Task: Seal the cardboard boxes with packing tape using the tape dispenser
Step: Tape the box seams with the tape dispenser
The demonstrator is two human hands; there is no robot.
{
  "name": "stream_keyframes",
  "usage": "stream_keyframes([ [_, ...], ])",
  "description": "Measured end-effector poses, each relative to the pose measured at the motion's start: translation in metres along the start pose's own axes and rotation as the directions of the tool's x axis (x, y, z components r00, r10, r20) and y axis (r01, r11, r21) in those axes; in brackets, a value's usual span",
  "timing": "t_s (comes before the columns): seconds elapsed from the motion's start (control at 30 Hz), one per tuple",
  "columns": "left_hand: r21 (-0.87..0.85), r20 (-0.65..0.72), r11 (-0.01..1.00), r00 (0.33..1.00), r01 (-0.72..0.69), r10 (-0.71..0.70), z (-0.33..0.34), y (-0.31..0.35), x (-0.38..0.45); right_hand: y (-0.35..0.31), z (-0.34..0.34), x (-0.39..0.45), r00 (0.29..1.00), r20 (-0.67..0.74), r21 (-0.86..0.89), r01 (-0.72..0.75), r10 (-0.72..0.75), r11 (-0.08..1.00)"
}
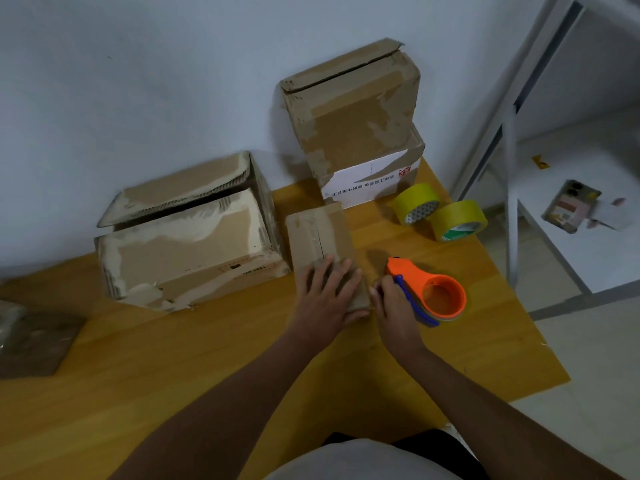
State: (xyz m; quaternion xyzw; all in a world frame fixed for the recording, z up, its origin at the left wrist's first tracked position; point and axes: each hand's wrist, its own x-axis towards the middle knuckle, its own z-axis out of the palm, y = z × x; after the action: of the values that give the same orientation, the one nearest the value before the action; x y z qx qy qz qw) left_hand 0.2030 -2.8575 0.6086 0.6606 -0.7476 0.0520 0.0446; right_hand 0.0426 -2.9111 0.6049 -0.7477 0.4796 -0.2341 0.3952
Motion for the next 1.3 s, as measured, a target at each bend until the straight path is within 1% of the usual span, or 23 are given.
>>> stream_keyframes([
  [0.07,0.018,-0.005,1.0,1.0,-0.005,0.005,0.001,0.0,0.0,0.002,0.004,0.003,1.0,-0.007,-0.002,-0.002,0.002,1.0],
  [0.17,0.051,0.014,0.999,1.0,-0.003,0.002,-0.001,0.0,0.0,0.001,0.01,0.007,0.999,0.014,0.019,-0.042,0.041,0.999],
  [0.27,0.074,0.033,0.997,0.999,0.005,-0.008,-0.004,0.001,0.001,0.0,0.014,0.011,0.992,0.011,0.064,-0.13,0.129,0.989],
  [0.3,0.077,0.037,0.997,0.999,0.007,-0.009,-0.004,0.001,0.002,0.0,0.013,0.015,0.988,0.027,0.05,-0.154,0.153,0.987],
  [0.37,0.084,0.047,0.996,0.999,0.009,-0.013,-0.007,0.001,0.002,0.001,0.011,0.024,0.982,0.112,-0.025,-0.151,0.153,0.988],
  [0.43,0.076,0.035,0.997,0.999,0.014,-0.016,-0.007,0.001,0.002,-0.001,0.003,0.028,0.969,0.179,0.004,-0.174,0.171,0.985],
  [0.47,0.068,0.028,0.998,0.999,0.014,-0.016,-0.007,0.001,0.002,-0.001,-0.002,0.026,0.968,0.171,0.041,-0.193,0.184,0.98],
  [0.53,0.057,0.023,0.998,1.0,0.015,-0.016,-0.006,0.001,0.001,-0.003,-0.014,0.01,0.975,0.074,0.101,-0.216,0.209,0.971],
  [0.57,0.055,0.024,0.998,1.0,0.015,-0.016,-0.005,0.0,0.001,-0.005,-0.017,-0.003,0.979,0.032,0.127,-0.204,0.202,0.971],
  [0.6,0.052,0.028,0.999,0.999,0.014,-0.016,-0.005,0.0,0.001,-0.01,-0.017,-0.016,0.985,0.022,0.151,-0.174,0.172,0.973],
  [0.67,0.054,0.026,0.998,1.0,0.01,-0.012,-0.004,0.0,0.001,-0.023,-0.01,-0.038,0.989,0.082,0.189,-0.138,0.124,0.972],
  [0.7,0.055,0.021,0.998,1.0,0.008,-0.009,-0.004,0.0,0.001,-0.03,-0.005,-0.045,0.985,0.113,0.194,-0.154,0.134,0.969],
  [0.77,0.058,0.017,0.998,1.0,0.012,-0.013,-0.005,0.0,0.001,-0.034,0.0,-0.048,0.978,0.15,0.185,-0.173,0.146,0.967],
  [0.83,0.072,0.014,0.997,1.0,0.009,-0.01,-0.007,0.001,0.002,-0.032,-0.006,-0.044,0.973,0.197,0.147,-0.148,0.117,0.978],
  [0.97,0.091,0.021,0.996,1.0,0.019,-0.021,-0.008,0.002,0.003,-0.036,-0.011,-0.038,0.967,0.226,0.192,-0.161,0.116,0.968],
  [1.03,0.086,0.036,0.996,0.999,0.03,-0.033,-0.008,0.001,0.004,-0.04,-0.007,-0.039,0.957,0.272,0.156,-0.151,0.104,0.976],
  [1.1,0.077,0.069,0.996,0.997,0.032,-0.037,-0.009,0.002,0.004,-0.037,-0.009,-0.037,0.943,0.322,0.061,-0.112,0.087,0.992],
  [1.17,0.021,0.128,0.999,0.991,0.043,-0.045,-0.014,0.003,0.005,-0.029,-0.018,-0.03,0.927,0.369,-0.035,-0.064,0.073,0.997],
  [1.2,-0.033,0.153,0.998,0.987,0.055,-0.049,-0.018,0.003,0.006,-0.027,-0.021,-0.027,0.923,0.378,-0.058,-0.049,0.068,0.997],
  [1.27,-0.214,0.215,0.972,0.975,0.093,-0.046,-0.029,-0.003,0.013,-0.025,-0.026,-0.024,0.932,0.359,-0.118,-0.01,0.052,0.993],
  [1.3,-0.334,0.245,0.934,0.968,0.127,-0.044,-0.038,-0.008,0.017,-0.025,-0.026,-0.024,0.943,0.33,-0.177,0.028,0.033,0.984],
])
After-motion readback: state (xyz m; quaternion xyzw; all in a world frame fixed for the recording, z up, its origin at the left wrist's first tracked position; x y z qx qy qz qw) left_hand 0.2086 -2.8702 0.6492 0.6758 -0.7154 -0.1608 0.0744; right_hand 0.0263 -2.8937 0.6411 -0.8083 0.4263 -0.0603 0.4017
